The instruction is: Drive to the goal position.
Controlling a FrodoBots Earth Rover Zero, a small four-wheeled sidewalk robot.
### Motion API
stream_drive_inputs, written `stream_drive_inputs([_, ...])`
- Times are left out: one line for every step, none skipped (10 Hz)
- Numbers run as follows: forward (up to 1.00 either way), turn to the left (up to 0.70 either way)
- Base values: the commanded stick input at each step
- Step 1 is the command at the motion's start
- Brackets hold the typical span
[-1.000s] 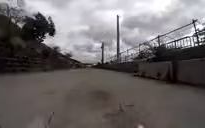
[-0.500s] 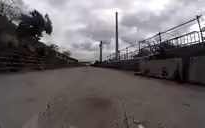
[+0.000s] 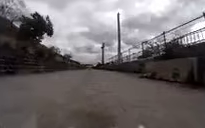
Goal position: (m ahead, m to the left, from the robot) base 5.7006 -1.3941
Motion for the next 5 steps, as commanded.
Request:
stream_drive_inputs([1.0,0.0])
stream_drive_inputs([1.0,0.0])
stream_drive_inputs([1.0,0.0])
stream_drive_inputs([1.0,0.0])
stream_drive_inputs([1.0,-0.4])
